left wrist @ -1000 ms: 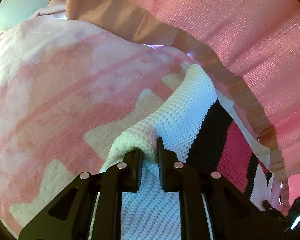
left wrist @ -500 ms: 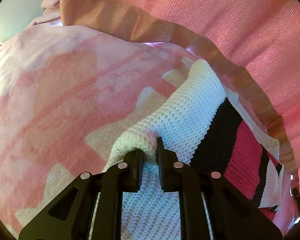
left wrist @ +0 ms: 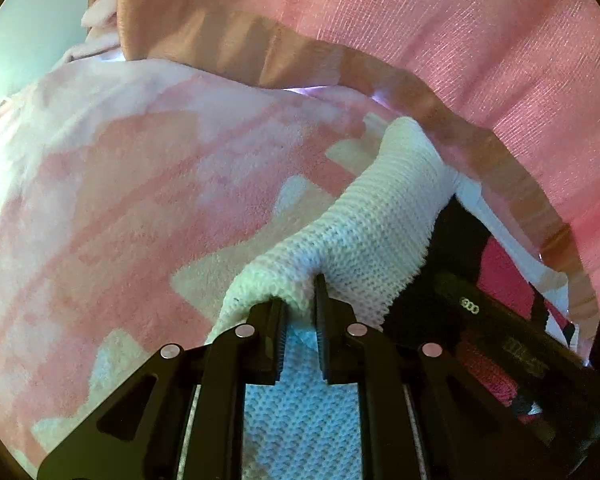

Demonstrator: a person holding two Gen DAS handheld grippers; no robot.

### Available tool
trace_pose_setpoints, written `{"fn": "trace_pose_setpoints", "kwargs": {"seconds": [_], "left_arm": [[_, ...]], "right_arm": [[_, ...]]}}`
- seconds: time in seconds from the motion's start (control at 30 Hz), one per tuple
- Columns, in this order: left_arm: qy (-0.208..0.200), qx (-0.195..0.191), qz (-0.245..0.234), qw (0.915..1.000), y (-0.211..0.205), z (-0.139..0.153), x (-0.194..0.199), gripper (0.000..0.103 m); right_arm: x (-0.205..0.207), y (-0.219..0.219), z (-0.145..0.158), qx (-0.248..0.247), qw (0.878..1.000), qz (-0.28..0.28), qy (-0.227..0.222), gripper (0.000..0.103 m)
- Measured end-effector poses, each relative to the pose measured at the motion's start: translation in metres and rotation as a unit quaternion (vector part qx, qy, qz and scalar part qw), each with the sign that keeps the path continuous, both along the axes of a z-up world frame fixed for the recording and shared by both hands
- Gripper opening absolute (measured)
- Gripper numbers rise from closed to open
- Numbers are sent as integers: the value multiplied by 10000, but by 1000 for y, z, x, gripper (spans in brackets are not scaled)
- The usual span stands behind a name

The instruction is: Fold small clothes

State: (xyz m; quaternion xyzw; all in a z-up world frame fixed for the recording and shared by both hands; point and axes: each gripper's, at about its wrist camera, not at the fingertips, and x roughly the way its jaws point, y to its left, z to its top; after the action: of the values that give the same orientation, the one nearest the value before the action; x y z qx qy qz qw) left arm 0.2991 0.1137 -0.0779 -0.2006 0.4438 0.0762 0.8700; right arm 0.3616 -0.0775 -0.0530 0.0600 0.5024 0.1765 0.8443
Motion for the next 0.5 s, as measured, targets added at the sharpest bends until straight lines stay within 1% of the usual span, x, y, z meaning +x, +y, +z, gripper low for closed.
{"fn": "trace_pose_setpoints", "kwargs": {"seconds": [0.07, 0.1, 0.13, 0.17, 0.2, 0.23, 0.27, 0.3, 0.33, 0.37, 0.43, 0.5], "left_arm": [[23, -74, -4, 10000, 2, 0, 1, 13], [29, -119, -13, 9999, 3, 0, 2, 13], [38, -145, -18, 9999, 4, 1, 2, 13], [49, -168, -12, 9998, 5, 1, 2, 13], [61, -200, 13, 9998, 5, 0, 5, 13], [55, -215, 32, 9997, 5, 0, 5, 13], [49, -203, 37, 9998, 5, 0, 4, 13], [42, -191, 37, 9998, 5, 1, 4, 13], [26, -157, 29, 9999, 5, 1, 4, 13], [9, -121, 20, 9999, 3, 1, 3, 13], [-53, -98, 9, 9999, 1, 3, 1, 13], [-70, -85, -10, 9999, 0, 4, -3, 13]], "right_arm": [[-13, -53, 4, -429, 9986, -241, -171, 0], [-22, -96, 4, -556, 9970, -527, -139, 0], [-30, -141, 3, -559, 9946, -871, -43, 0], [-37, -172, 2, -310, 9942, -1030, 5, 0], [-48, -213, 4, -465, 9873, -1520, 71, 0], [-58, -240, 8, -680, 9808, -1828, 34, 0], [-66, -255, 11, -739, 9767, -2013, 40, 0], [-79, -274, 16, -640, 9716, -2276, 56, 6], [-86, -281, 20, -533, 9708, -2338, 75, 7], [-90, -281, 25, -475, 9723, -2288, 92, 7], [-100, -272, 35, -320, 9788, -2024, -18, 7], [-100, -256, 34, -237, 9851, -1701, -36, 7]]}}
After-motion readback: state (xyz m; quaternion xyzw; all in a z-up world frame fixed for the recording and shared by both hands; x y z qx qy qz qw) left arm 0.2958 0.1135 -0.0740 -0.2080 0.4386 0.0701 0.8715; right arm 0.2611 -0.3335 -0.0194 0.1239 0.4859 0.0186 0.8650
